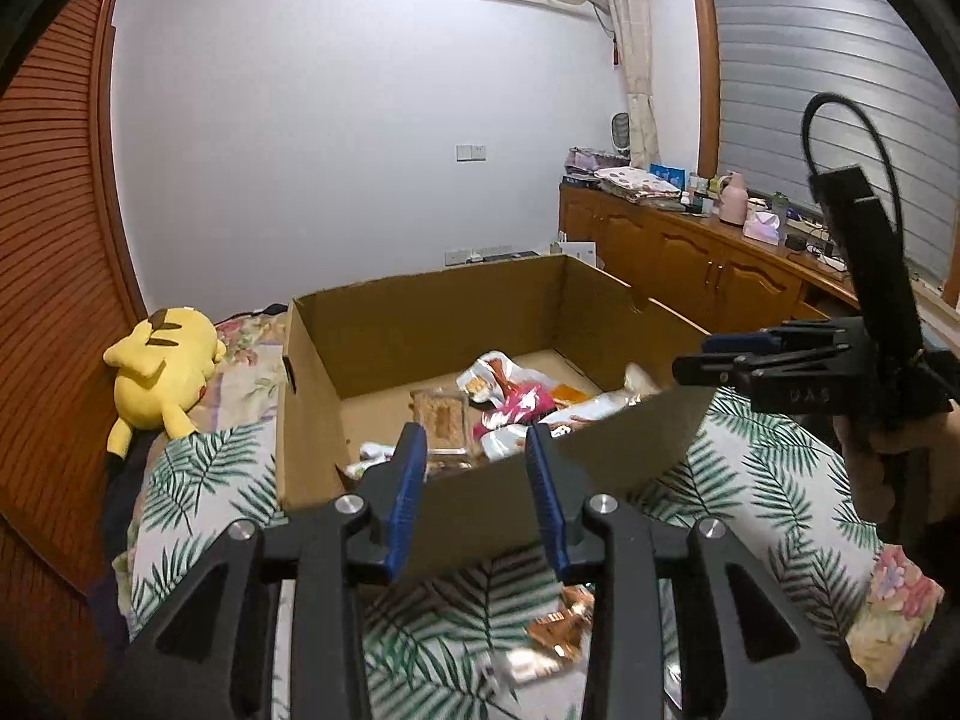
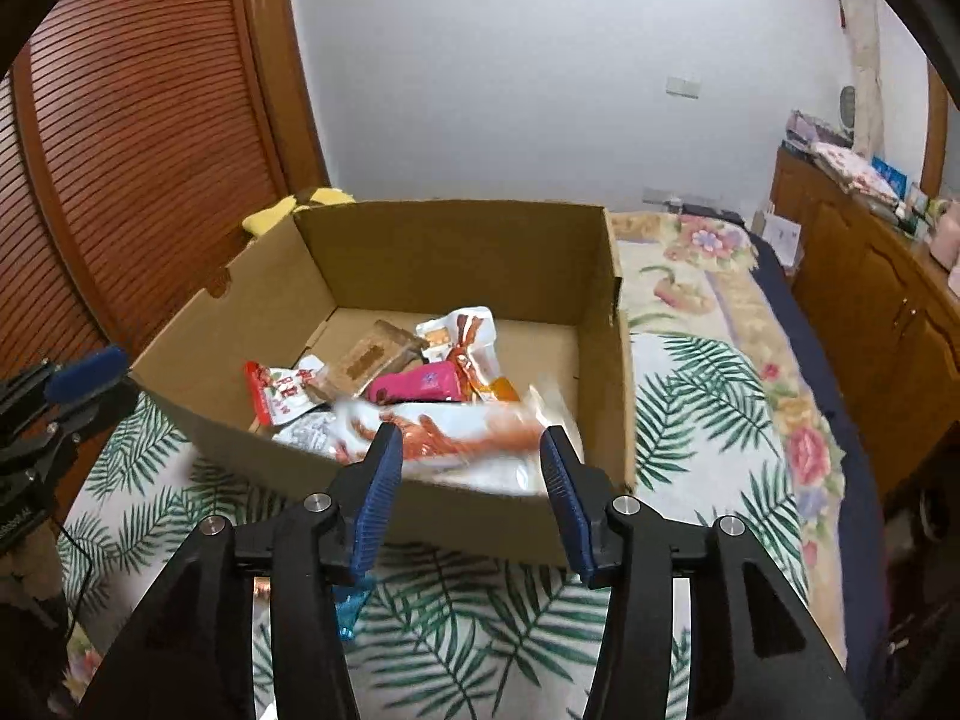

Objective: Organize snacks
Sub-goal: 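Open both tools to release the packets and move back to the snacks, then grasp the white wrapped bar with left tool while right tool grasps white-orange packet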

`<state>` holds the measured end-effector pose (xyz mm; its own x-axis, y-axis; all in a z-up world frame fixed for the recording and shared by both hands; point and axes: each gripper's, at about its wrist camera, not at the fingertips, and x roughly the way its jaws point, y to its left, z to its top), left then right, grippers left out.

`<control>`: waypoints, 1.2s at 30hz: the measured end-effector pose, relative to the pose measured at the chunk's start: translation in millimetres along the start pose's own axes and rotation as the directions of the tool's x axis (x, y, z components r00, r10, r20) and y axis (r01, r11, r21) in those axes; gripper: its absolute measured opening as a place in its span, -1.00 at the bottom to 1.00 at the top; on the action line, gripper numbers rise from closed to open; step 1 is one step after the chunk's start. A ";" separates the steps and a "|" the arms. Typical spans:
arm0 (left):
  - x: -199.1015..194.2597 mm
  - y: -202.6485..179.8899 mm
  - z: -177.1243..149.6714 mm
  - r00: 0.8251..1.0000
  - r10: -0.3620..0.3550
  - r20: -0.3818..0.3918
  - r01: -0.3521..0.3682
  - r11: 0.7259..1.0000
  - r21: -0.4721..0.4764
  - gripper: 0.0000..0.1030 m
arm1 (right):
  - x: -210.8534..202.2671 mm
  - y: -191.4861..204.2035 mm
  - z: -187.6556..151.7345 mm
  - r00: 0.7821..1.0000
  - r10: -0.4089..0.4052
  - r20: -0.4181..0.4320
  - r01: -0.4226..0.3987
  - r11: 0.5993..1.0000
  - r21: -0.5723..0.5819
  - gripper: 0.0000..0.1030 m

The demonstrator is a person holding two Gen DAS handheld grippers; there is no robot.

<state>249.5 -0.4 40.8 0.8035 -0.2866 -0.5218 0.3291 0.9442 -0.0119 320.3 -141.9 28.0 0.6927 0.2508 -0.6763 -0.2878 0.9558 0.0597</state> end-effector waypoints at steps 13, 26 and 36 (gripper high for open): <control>-34.6 -26.0 -49.2 0.998 -0.031 -0.052 0.029 0.999 -0.035 -0.30 | -53.8 30.9 -83.4 0.998 0.069 0.013 -0.068 0.996 -0.049 0.18; -23.0 -36.6 -109.7 0.983 -0.021 -0.184 0.010 0.998 -0.057 -0.30 | -33.6 48.2 -160.5 0.987 0.112 -0.112 -0.120 0.991 -0.064 0.26; -11.5 -31.8 -125.3 0.973 -0.020 -0.232 0.004 0.998 -0.070 -0.30 | -33.6 53.9 -183.4 0.980 0.114 -0.165 -0.133 0.985 -0.110 0.26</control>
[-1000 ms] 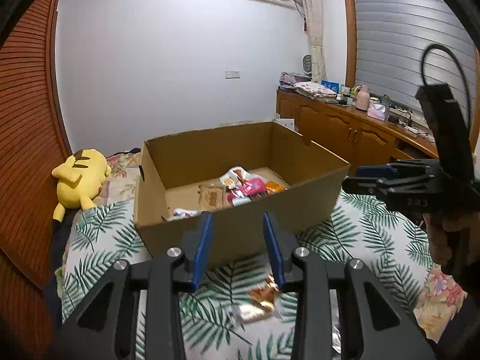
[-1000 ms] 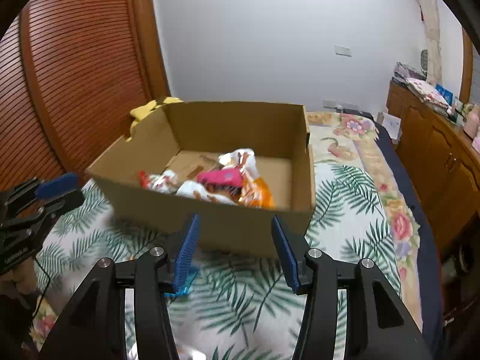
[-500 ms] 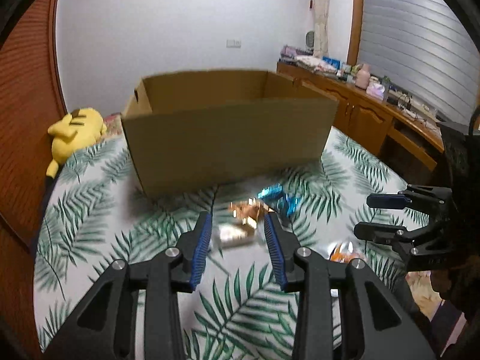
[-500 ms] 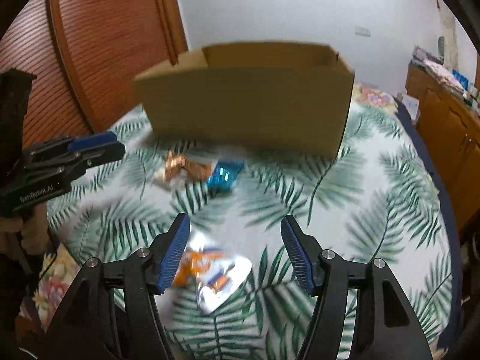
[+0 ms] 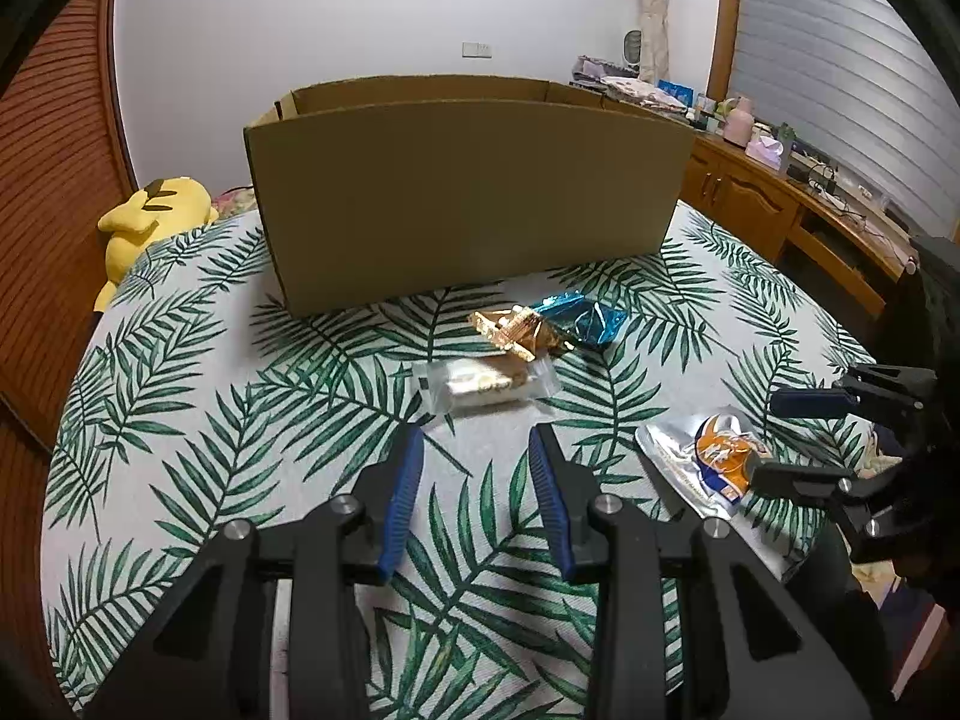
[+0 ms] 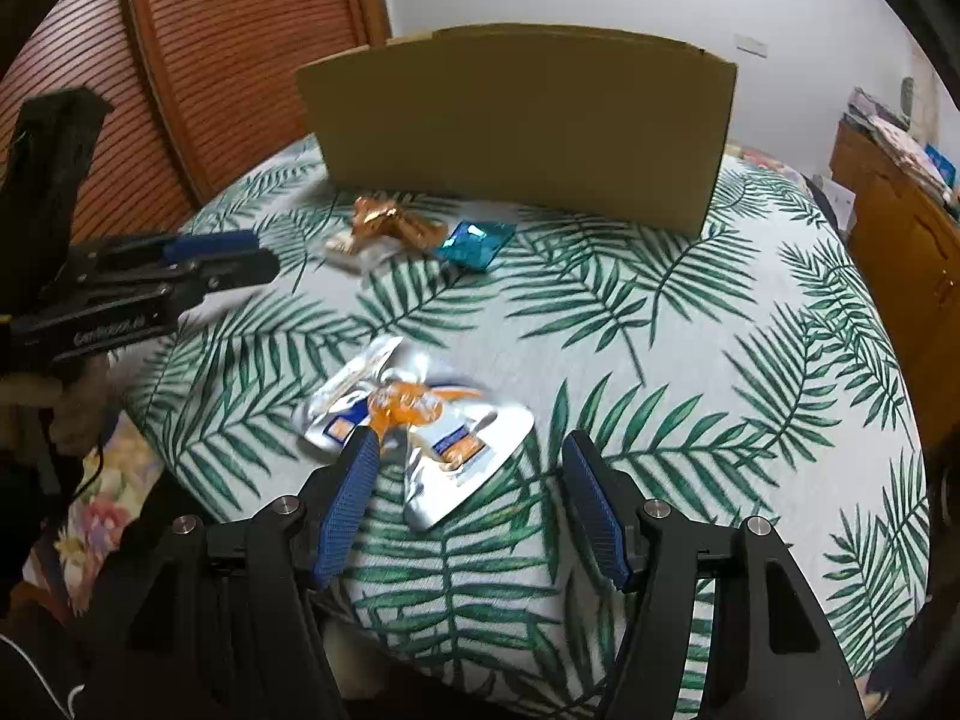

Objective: Organize snacks
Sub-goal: 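Grasp the white wrapped bar with left tool while right tool grasps white-orange packet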

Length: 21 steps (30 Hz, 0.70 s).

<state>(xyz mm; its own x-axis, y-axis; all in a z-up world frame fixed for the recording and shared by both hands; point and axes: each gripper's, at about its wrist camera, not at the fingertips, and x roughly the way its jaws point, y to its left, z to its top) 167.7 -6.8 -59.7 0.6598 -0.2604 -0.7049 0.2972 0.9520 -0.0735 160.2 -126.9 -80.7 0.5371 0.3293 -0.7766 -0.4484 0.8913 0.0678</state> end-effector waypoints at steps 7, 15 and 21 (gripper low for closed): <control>3.7 4.6 -0.1 1.000 0.015 -0.007 -0.015 1.000 0.000 -0.22 | 7.1 10.0 0.4 1.000 -0.016 -0.016 0.015 0.998 -0.060 0.27; 4.3 5.3 2.3 1.000 0.001 -0.007 -0.001 1.000 0.000 -0.03 | 15.5 12.0 7.5 1.000 -0.013 -0.024 0.011 0.997 -0.075 0.29; 2.2 6.9 8.6 0.999 -0.037 0.005 0.037 0.999 -0.026 0.32 | 20.7 13.6 13.2 1.000 -0.003 -0.026 0.001 0.997 -0.082 0.32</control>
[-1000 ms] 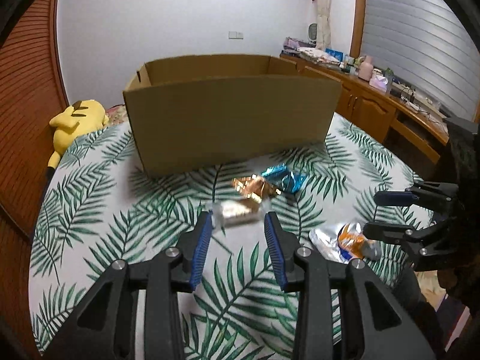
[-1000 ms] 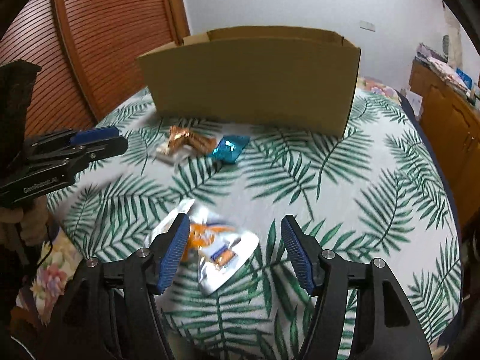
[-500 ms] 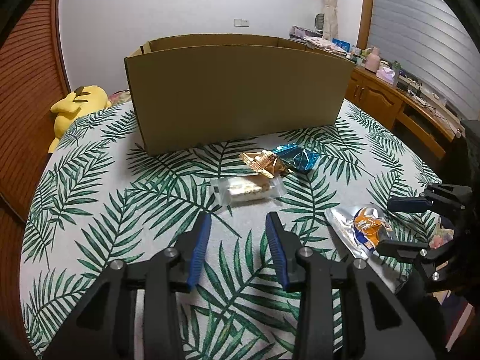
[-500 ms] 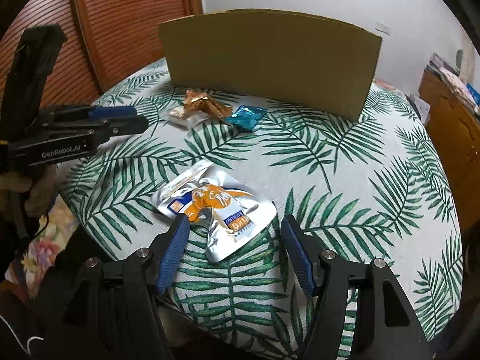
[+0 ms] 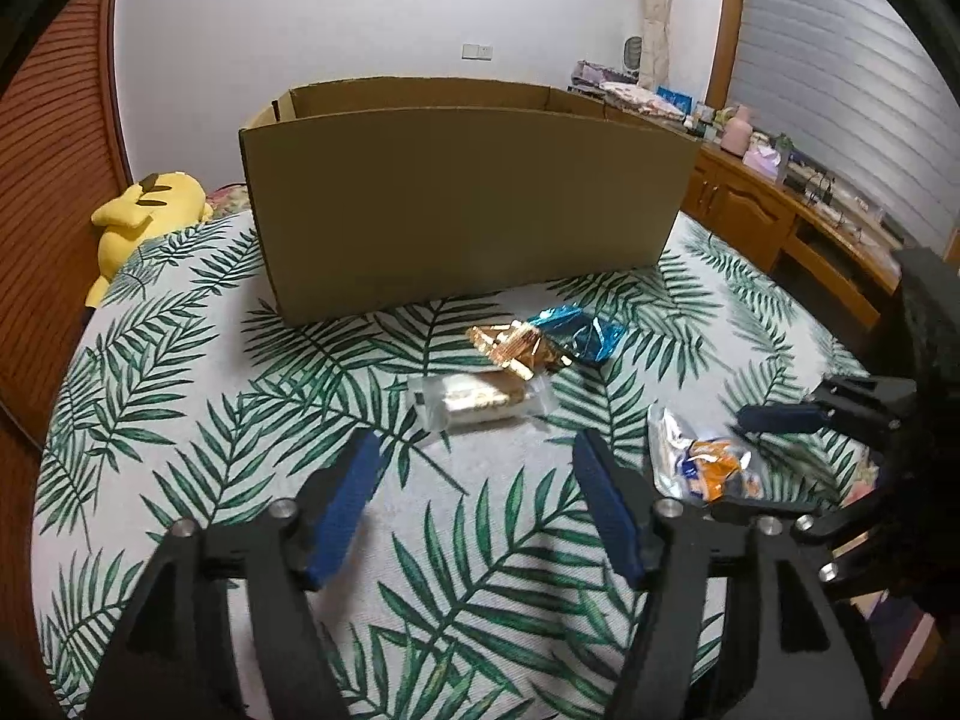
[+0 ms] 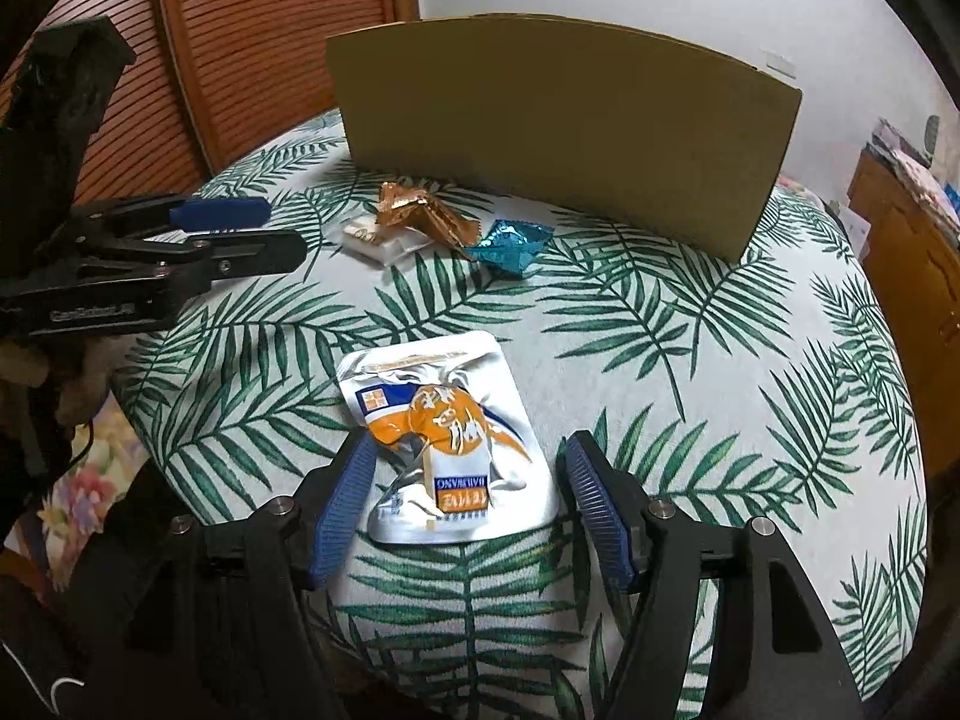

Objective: Organize snacks
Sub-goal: 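Grasp the white wrapped bar with left tool while right tool grasps white-orange packet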

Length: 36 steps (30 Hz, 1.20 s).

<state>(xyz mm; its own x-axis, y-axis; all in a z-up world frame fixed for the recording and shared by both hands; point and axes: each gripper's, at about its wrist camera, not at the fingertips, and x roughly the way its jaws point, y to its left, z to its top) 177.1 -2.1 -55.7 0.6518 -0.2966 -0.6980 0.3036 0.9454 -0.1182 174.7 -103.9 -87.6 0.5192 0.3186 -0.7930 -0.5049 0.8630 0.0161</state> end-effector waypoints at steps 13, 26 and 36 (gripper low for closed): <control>19.9 -14.1 17.6 0.999 0.008 -0.035 -0.006 0.999 0.041 0.33 | 10.8 3.5 7.0 1.000 -0.009 0.002 0.009 1.000 -0.027 0.35; 53.8 -9.1 26.6 0.992 0.028 -0.121 -0.025 0.999 0.023 0.32 | 12.4 0.8 4.0 0.998 -0.038 0.046 0.039 0.999 -0.018 0.37; 61.7 -6.8 23.4 0.990 0.044 -0.133 -0.042 0.999 0.024 0.31 | 11.5 0.6 0.9 0.997 -0.034 0.071 0.036 0.999 -0.020 0.40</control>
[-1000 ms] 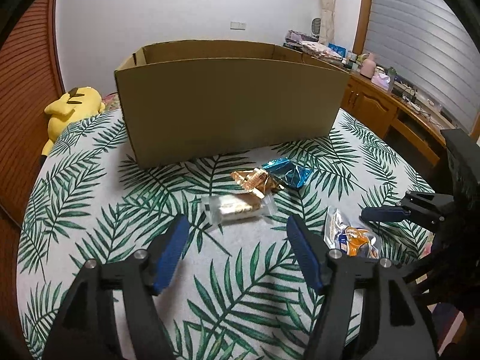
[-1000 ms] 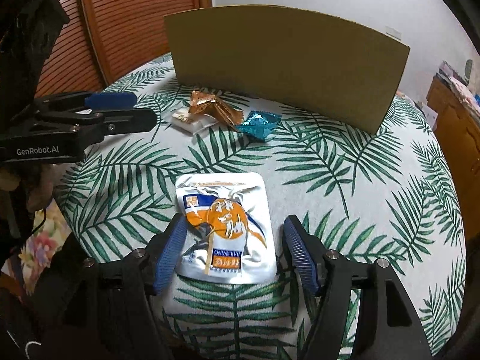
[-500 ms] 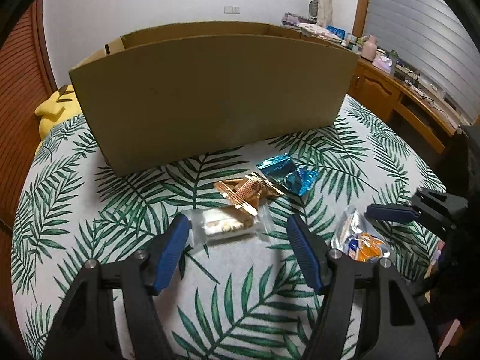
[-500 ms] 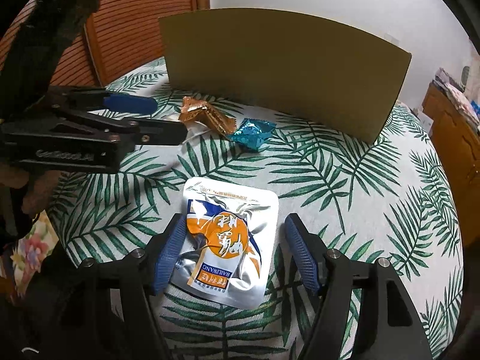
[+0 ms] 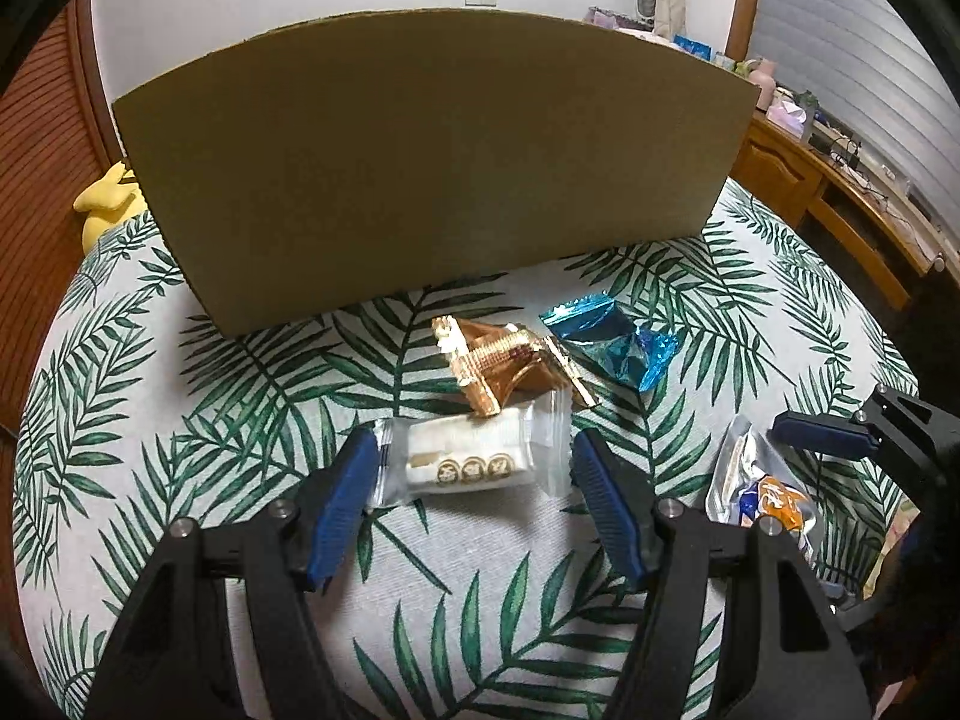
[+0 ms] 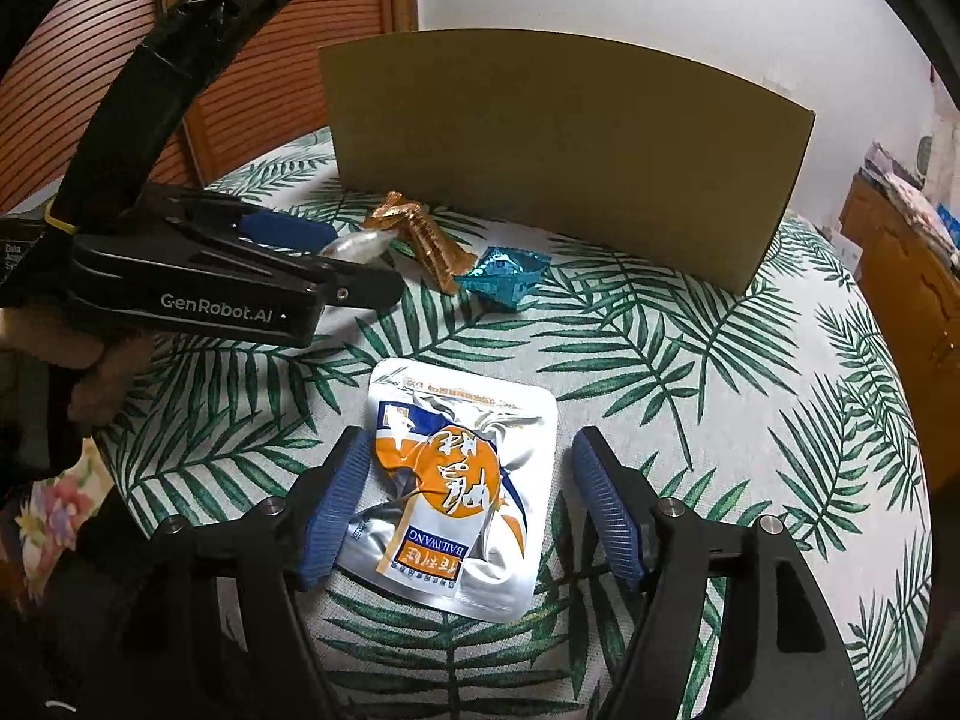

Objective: Organize snacks
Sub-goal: 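Grasp the white wrapped bar with left tool while right tool grasps white-orange packet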

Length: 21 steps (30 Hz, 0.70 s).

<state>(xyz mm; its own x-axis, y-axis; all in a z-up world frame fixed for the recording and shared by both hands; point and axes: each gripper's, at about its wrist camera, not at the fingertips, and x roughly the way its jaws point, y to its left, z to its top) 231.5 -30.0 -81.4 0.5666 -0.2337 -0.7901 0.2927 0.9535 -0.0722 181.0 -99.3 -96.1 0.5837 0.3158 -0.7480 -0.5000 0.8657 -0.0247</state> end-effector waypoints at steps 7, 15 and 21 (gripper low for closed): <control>-0.5 9.1 0.0 1.000 0.006 0.008 -0.006 1.000 -0.024 0.26 | -0.8 -0.2 -1.3 1.000 0.001 0.005 -0.001 1.000 0.001 0.41; -10.2 11.2 -3.1 0.999 -0.008 0.044 0.008 1.000 -0.016 -0.10 | -0.8 -0.6 -0.9 1.000 -0.003 0.002 0.003 1.000 0.003 0.41; -14.7 13.1 -6.6 0.998 -0.022 0.052 0.023 1.000 -0.019 -0.24 | -0.7 1.2 0.6 1.000 -0.009 -0.007 0.009 1.000 0.002 0.41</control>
<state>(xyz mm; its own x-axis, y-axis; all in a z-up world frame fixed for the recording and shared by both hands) 221.9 -12.7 -74.8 0.5993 -0.2641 -0.7557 0.2909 0.9513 -0.1018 180.4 -98.2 -95.2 0.5837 0.3055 -0.7523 -0.4933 0.8693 -0.0297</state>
